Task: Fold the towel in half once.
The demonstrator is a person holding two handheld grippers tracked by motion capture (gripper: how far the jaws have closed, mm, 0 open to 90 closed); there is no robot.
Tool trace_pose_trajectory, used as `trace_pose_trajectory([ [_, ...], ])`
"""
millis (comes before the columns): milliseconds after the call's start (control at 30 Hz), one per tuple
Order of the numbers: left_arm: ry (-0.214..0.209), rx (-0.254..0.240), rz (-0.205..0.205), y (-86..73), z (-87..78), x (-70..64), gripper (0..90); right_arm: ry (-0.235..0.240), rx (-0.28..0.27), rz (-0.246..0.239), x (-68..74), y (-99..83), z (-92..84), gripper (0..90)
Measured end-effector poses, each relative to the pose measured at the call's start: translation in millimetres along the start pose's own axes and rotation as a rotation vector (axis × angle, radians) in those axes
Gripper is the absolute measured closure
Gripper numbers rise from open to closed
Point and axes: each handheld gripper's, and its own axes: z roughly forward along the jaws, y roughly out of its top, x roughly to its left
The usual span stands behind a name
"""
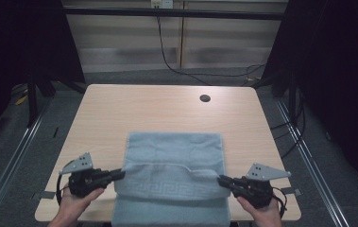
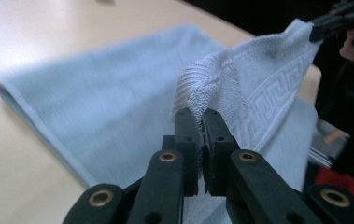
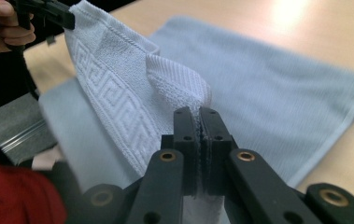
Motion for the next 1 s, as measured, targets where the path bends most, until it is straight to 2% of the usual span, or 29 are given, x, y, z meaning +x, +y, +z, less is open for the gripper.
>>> trace_pose_trajectory([
  [67, -0.018, 0.041, -0.019, -15.0, 1.9, -1.9, 86.4, 0.016, 0.005, 0.016, 2.3, -11.9, -1.2, 86.1],
  [133, -0.03, 0.067, -0.011, -21.2, 0.3, -4.7, 86.1, 0.024, 0.042, 0.011, 6.6, -22.9, -0.1, 85.0],
  [167, -0.029, 0.071, -0.006, -23.4, -1.2, -7.1, 85.9, 0.025, 0.062, 0.01, 9.8, -28.6, 0.4, 84.3],
  [233, -0.047, 0.067, -0.013, -27.8, -3.8, -11.2, 85.8, 0.045, 0.07, 0.02, 12.7, -34.9, -1.2, 83.0],
  [333, -0.077, 0.078, 0.01, -33.2, -8.7, -20.2, 84.1, 0.069, 0.074, 0.018, 17.4, -43.1, -7.8, 79.8],
  [433, -0.111, 0.069, 0.034, -33.3, -13.0, -30.4, 82.7, 0.083, 0.095, 0.021, 21.0, -49.7, -11.6, 74.5],
  [533, -0.129, 0.052, 0.046, -32.8, -15.4, -34.2, 79.2, 0.115, 0.091, 0.034, 23.4, -51.3, -16.1, 71.5],
  [600, -0.145, 0.045, 0.026, -32.4, -15.6, -33.5, 71.7, 0.128, 0.079, 0.037, 24.6, -49.8, -20.6, 70.3],
  [667, -0.153, 0.027, 0.028, -29.8, -16.9, -30.5, 69.6, 0.134, 0.062, 0.047, 22.6, -48.0, -22.2, 69.0],
  [700, -0.146, 0.021, 0.032, -28.4, -17.7, -29.5, 69.2, 0.127, 0.058, 0.044, 22.2, -46.3, -23.1, 69.0],
  [733, -0.132, 0.01, 0.018, -26.1, -18.3, -27.6, 68.0, 0.115, 0.057, 0.04, 21.8, -45.4, -23.3, 69.0],
  [800, -0.092, 0.018, -0.005, -23.1, -15.3, -21.3, 64.3, 0.106, 0.04, 0.043, 17.1, -43.3, -20.1, 68.9],
  [867, -0.079, 0.041, -0.015, -20.5, -9.1, -13.7, 61.0, 0.09, 0.045, 0.039, 11.2, -40.4, -11.5, 68.6],
  [900, -0.056, 0.059, -0.029, -17.8, -3.9, -7.6, 60.2, 0.084, 0.053, 0.033, 8.9, -39.1, -7.3, 67.6],
  [1000, -0.029, 0.071, -0.049, -10.0, 7.7, 5.8, 56.9, 0.071, 0.078, 0.03, -3.6, -32.4, 11.2, 66.8],
])
